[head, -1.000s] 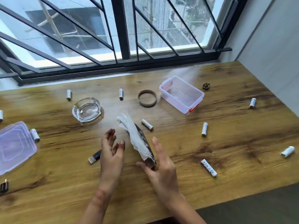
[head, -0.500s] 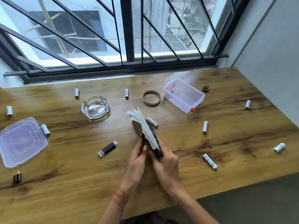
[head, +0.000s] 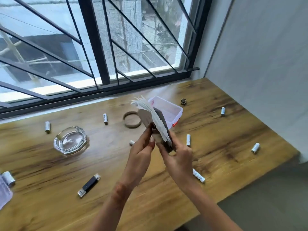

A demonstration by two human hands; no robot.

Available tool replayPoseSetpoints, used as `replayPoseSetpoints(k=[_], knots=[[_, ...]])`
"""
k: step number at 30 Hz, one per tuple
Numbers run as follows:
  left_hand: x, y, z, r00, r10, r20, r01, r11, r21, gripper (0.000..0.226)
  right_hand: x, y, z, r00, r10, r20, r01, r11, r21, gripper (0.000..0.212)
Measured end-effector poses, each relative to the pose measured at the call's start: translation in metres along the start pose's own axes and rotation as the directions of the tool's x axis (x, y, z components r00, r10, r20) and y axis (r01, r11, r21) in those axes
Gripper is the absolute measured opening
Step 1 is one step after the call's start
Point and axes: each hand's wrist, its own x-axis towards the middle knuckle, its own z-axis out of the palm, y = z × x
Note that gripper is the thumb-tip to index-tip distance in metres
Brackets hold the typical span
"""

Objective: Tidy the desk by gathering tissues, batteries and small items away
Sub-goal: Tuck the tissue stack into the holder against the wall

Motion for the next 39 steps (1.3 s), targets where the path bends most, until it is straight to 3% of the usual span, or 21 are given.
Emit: replayPoseSetpoints(k=[10,19,28,39], knots=[[0.144,0.007,0.124,0.976,0.014,0.219,-0.028,0.998,0.06,0.039,0.124,0.088,-0.088,0.992,0.048,-0.117,-0.054,0.997,-0.047,0.045],[0.281,-0.01,0.237,0.951,-0.174,0.256,0.175,0.984,0.019,0.042,0.249,0.202,-0.142,0.983,0.152,-0.106,-0.16,0.985,-0.069,0.046],[0.376,-0.047,0.283,0.943,-0.267,0.199,0.282,0.958,-0.049,0.04,0.329,0.289,-0.131,0.975,0.201,-0.097,-0.206,0.977,-0.05,0.043],[0.414,-0.08,0.295,0.941,-0.323,0.103,0.33,0.942,-0.056,0.041,0.355,0.321,-0.124,0.972,0.221,-0.077,-0.229,0.968,-0.106,0.033]])
